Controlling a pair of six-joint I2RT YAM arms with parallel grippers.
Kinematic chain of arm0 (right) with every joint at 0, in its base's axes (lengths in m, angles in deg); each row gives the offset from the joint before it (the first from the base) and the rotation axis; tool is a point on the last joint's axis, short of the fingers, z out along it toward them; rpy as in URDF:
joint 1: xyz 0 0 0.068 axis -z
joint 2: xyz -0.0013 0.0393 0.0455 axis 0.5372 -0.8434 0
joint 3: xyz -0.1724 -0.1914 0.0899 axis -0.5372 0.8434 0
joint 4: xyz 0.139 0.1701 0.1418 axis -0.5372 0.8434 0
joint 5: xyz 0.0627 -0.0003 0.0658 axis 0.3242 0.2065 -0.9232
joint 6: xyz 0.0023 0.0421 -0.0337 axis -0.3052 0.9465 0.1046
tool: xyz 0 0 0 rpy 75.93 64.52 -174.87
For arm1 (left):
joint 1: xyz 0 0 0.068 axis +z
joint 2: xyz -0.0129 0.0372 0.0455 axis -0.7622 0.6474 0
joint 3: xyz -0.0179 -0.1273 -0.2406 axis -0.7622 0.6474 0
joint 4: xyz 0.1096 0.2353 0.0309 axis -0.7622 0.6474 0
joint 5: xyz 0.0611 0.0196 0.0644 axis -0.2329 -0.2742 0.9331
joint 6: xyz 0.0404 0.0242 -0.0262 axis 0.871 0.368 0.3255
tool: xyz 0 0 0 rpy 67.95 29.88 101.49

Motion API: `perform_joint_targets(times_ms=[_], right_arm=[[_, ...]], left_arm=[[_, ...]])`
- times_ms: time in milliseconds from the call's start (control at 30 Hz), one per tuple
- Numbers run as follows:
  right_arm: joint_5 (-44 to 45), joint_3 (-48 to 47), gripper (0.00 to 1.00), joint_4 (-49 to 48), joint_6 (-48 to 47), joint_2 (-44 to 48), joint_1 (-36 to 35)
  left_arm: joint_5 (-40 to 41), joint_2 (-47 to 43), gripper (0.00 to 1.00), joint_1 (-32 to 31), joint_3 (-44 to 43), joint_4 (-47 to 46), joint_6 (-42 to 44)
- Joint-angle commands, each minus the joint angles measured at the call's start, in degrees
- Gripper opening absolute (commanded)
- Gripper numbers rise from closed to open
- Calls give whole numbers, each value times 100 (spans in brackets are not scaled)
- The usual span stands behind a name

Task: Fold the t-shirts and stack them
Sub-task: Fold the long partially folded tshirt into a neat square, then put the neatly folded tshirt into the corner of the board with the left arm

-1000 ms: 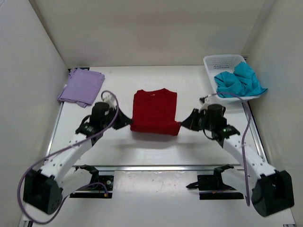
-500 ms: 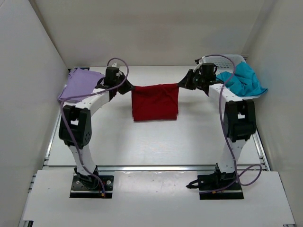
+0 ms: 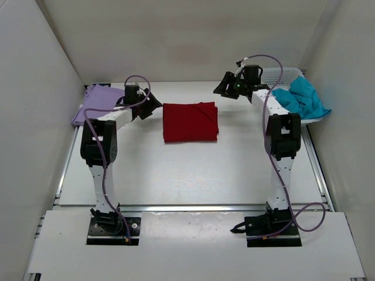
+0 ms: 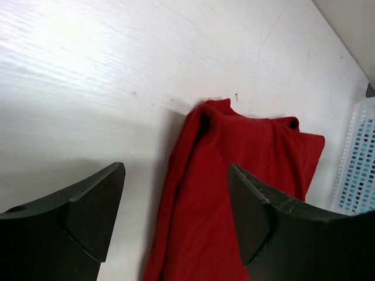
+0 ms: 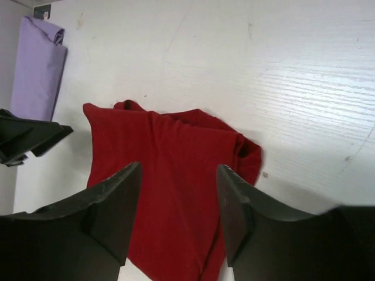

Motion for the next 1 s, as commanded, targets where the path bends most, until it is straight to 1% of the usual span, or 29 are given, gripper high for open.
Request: perform_joint_targets(times_ms=[0, 33, 67, 100, 133, 167, 200, 233, 267, 333, 367, 400, 433, 500, 567, 633, 667, 700, 733, 767, 867, 900, 967], right_arm=[[201, 131, 52, -6, -302, 815, -143], [219, 325, 44, -172, -302, 1070, -204], [228, 675, 38, -270, -310, 1194, -257], [211, 1044, 24, -410, -224, 1465, -301], [202, 1205, 12, -637, -153, 1764, -371], [219, 1702, 6, -970, -57, 2054, -407], [202, 2247, 5, -1130, 40, 2248, -442], [237, 2748, 8, -1489, 119, 2572, -494], [263, 2945, 11, -1623, 172, 2845, -530], [220, 3603, 28, -1948, 356, 3145, -565], [141, 3771, 33, -2028, 453, 3356, -548], [71, 4025, 41, -2168, 498, 3445, -591], [9, 4297, 45, -2360, 550, 3689, -583], [0, 4562, 48, -2494, 612, 3946, -609], [-140, 4809, 49, -2643, 691, 4235, -609], [-185, 5090, 49, -2722, 682, 4472, -618], [-193, 5169, 49, -2784, 691, 4613, -609], [-272, 5327, 49, -2793, 709, 4684, -609], [-281, 5485, 49, -2793, 744, 4842, -583], [-368, 5600, 49, -2897, 796, 4965, -557], [-483, 6003, 48, -3196, 989, 5264, -522], [-614, 6170, 48, -3319, 1103, 5361, -495], [-668, 6390, 47, -3505, 1270, 5484, -451]], left_arm=[[-156, -945, 81, 124, 447, -409, 64], [-183, -1086, 84, 98, 769, -618, 82], [-383, -1131, 86, 106, 929, -751, 56], [-611, -1280, 87, 72, 1331, -1118, -23], [-735, -1238, 88, 71, 1579, -1234, -24], [-876, -1194, 89, -24, 1703, -1227, -24], [-1086, -1150, 88, -69, 1783, -1305, 3], [-1158, -1045, 89, -104, 1879, -1367, 29], [-1280, -939, 89, -148, 1924, -1350, 107], [-1282, -807, 89, -236, 1880, -1271, 187], [-1221, -650, 88, -271, 1845, -1245, 179], [-1194, -605, 86, -298, 1819, -1218, 196], [-1263, -465, 83, -350, 1740, -1174, 205], [-1229, -271, 80, -464, 1547, -1139, 231], [-1203, 71, 78, -622, 1170, -920, 284], [-1237, 369, 74, -780, 740, -797, 302], [-1272, 537, 66, -842, 546, -796, 276], [-1281, 625, 56, -878, 353, -831, 232], [-1351, 765, 42, -939, 255, -840, 136], [-1361, 836, 35, -992, 98, -927, 91], [-1484, 1126, 5, -1098, -439, -999, -233], [-1466, 1214, 1, -1141, -832, -859, -278], [-1458, 1329, 0, -1186, -1475, -516, -235]])
